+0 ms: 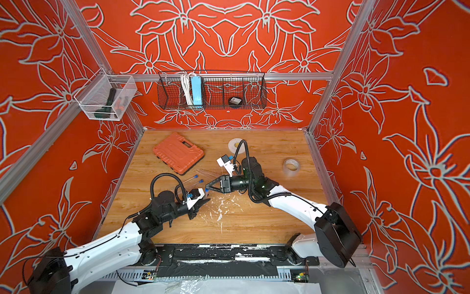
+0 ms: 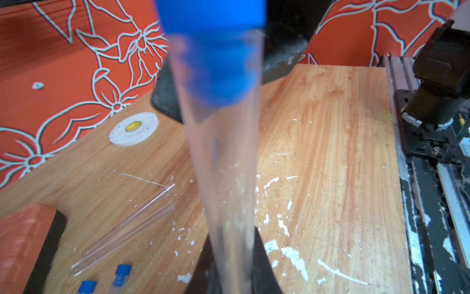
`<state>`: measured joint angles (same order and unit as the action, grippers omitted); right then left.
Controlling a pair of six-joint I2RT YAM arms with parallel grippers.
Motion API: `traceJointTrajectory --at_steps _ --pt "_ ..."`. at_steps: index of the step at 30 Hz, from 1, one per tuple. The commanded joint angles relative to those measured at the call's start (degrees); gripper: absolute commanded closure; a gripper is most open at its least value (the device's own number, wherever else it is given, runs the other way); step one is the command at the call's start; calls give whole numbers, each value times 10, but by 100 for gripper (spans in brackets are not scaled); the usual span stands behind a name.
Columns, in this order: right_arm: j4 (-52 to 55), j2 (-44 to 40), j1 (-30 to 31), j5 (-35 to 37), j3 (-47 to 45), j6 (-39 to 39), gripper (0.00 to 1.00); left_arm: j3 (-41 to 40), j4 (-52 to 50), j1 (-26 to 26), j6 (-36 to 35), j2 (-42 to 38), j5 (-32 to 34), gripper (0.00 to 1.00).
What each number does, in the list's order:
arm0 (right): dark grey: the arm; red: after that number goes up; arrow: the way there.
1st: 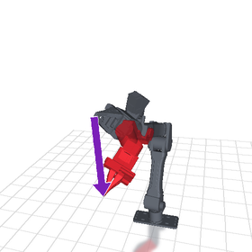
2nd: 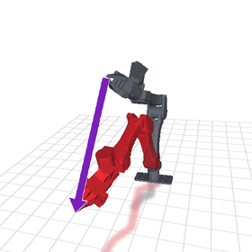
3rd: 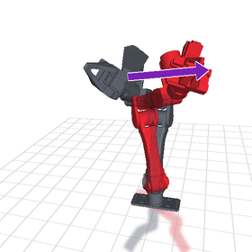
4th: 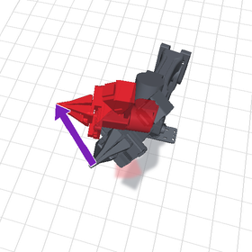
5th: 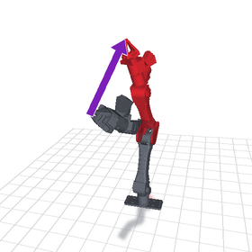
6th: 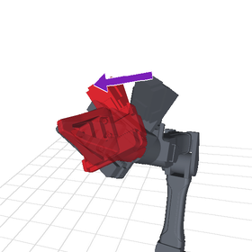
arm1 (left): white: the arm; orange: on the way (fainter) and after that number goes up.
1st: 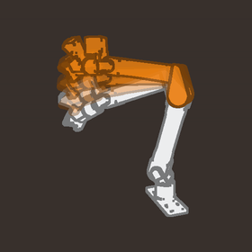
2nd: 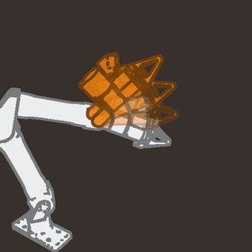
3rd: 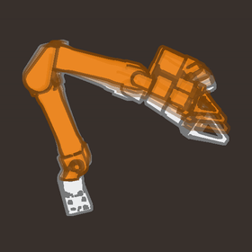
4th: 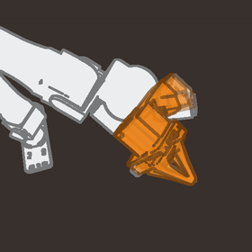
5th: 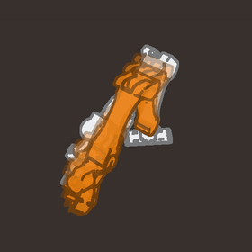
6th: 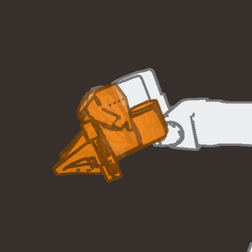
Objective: Insert stoppers into test tubes
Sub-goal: Insert the stopper into the test tube.
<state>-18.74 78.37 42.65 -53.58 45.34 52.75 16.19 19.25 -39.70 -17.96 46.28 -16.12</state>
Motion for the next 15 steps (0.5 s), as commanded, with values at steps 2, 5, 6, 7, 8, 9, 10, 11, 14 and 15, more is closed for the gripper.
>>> traceJointTrajectory --at_steps 2,5,6,7,8,9,10,11,14,15 --pt "194 60 2 96 -58 -21 60 107 415 -12 -27 -50 -76 100" --pt "220 27 1 93 -35 -27 59 107 364 -12 -59 -56 -75 100" --pt "242 14 1 94 -22 -36 59 107 336 -12 -75 -58 -75 100" --pt "260 0 0 94 -9 -43 58 107 307 -12 -93 -59 -74 100" --pt "273 -10 0 94 3 -47 58 106 284 -12 -105 -59 -71 100" --pt "286 -21 0 94 15 -52 57 103 260 -12 -117 -60 -69 100" --pt "301 -29 1 94 27 -57 57 100 234 -12 -132 -60 -69 100" --pt "307 -36 1 92 35 -59 57 97 209 -12 -145 -59 -66 100" --pt "324 -60 1 89 62 -65 55 86 146 -12 -167 -56 -55 100" --pt "325 -70 0 85 72 -65 54 86 123 -12 -169 -52 -53 100"
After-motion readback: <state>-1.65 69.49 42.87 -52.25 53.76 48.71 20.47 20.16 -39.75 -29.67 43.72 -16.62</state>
